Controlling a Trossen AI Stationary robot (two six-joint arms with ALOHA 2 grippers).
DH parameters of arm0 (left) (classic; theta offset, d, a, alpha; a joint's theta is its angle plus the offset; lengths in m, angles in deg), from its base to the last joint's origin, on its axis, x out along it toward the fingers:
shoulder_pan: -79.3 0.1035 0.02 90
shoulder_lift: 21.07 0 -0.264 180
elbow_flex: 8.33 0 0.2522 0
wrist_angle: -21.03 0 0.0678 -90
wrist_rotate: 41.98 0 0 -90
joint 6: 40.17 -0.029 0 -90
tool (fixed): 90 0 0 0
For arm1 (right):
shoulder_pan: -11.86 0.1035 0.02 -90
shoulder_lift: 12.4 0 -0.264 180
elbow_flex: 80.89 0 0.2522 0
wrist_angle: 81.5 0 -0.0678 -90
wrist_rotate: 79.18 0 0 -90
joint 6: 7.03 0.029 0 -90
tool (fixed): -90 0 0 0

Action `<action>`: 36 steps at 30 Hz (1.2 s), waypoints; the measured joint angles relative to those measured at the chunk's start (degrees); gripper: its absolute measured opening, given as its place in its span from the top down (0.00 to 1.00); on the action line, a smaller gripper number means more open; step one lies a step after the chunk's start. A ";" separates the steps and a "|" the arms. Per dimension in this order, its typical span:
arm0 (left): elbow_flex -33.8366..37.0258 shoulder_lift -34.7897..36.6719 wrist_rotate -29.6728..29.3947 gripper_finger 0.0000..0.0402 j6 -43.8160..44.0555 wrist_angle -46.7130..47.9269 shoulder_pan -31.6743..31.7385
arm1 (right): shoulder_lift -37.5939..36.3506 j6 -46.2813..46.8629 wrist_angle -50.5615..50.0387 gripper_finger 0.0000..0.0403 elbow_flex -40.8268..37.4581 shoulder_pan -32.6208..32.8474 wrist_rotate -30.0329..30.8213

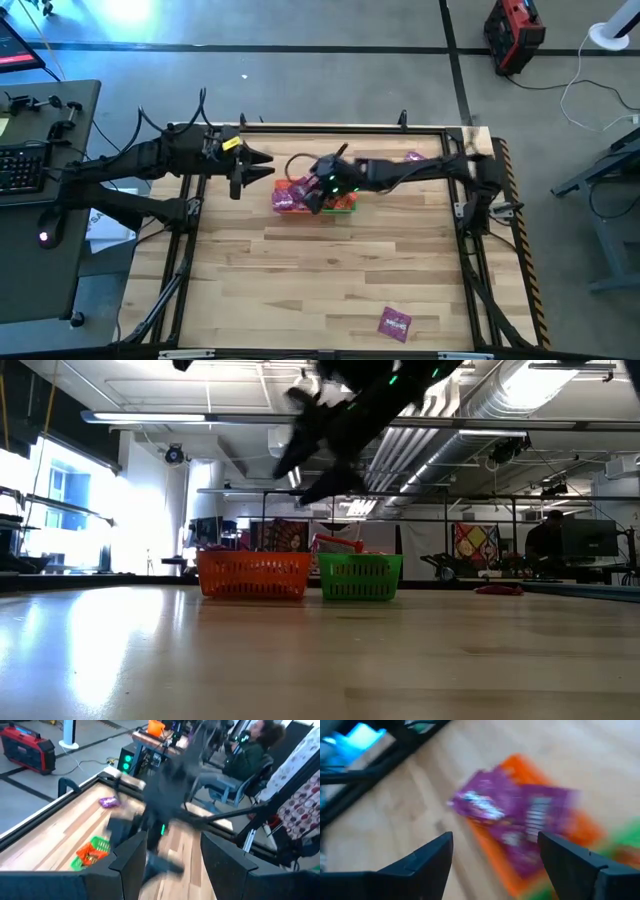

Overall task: Sort candy by brand, put in halloween buckets
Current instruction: Put the violet candy into the orange bin

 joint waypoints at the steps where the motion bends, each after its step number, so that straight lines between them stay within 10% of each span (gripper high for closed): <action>1: 0.00 0.00 0.00 0.55 -0.13 0.66 0.00 | -2.11 -1.22 -3.38 0.30 0.00 -0.44 1.19; 6: 0.00 -0.02 -0.04 0.55 -2.15 1.88 0.13 | -14.12 -3.79 -19.70 0.31 -4.40 -3.63 13.30; 16: 0.00 -0.18 -0.44 0.55 -4.21 2.07 0.13 | -36.27 20.19 -27.52 0.33 -36.35 -18.75 13.41; 36: -0.02 -2.97 -1.36 0.55 -2.01 4.23 0.13 | -9.34 -11.90 -35.76 0.33 -20.97 -40.15 15.67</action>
